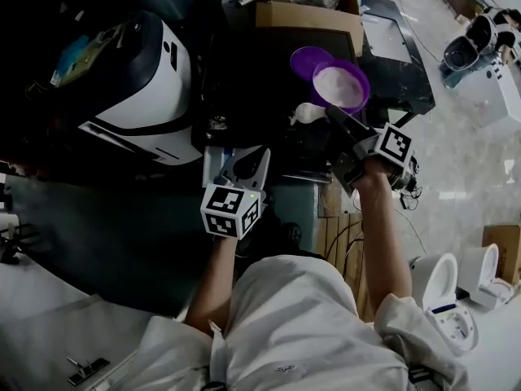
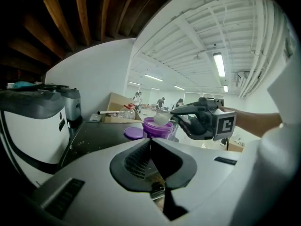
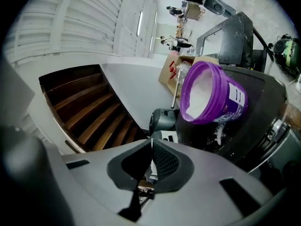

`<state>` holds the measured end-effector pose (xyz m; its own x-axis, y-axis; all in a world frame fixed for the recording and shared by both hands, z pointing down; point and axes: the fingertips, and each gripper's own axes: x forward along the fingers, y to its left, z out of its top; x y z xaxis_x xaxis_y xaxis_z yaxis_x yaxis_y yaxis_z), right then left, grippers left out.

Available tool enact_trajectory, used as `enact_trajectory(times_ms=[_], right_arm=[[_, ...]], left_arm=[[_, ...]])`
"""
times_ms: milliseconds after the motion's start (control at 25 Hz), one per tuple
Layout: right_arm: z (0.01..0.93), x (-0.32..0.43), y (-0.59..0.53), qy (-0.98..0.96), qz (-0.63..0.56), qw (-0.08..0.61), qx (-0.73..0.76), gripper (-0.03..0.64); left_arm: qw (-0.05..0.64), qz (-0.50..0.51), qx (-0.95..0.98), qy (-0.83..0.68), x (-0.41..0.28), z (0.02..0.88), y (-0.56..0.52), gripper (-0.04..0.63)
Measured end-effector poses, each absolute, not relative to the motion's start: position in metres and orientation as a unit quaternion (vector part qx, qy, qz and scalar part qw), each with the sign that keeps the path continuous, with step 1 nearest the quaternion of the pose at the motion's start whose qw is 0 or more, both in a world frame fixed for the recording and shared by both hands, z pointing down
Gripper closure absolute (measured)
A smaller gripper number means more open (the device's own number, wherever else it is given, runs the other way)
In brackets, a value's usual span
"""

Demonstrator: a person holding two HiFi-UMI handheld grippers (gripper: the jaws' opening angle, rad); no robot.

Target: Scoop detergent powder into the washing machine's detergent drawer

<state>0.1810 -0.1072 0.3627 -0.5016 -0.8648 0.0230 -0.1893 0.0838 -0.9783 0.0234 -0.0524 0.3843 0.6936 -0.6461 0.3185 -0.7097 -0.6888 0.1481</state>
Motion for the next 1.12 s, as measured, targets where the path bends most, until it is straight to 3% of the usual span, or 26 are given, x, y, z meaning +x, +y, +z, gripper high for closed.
enact_trajectory(times_ms=[560, 1120], right_arm=[[0.383, 0.077, -0.092, 0.711, -0.588, 0.240, -0.302, 0.609], [0.433, 0.000, -0.084, 0.738, -0.594, 0.183, -0.264, 0.609]], left_arm=[[0.164, 0.110, 0.856, -0.477, -0.070, 0.400, -0.023, 0.574], [0.199, 0.111, 0.835, -0.501, -0.118, 0.429, -0.006, 0.574]])
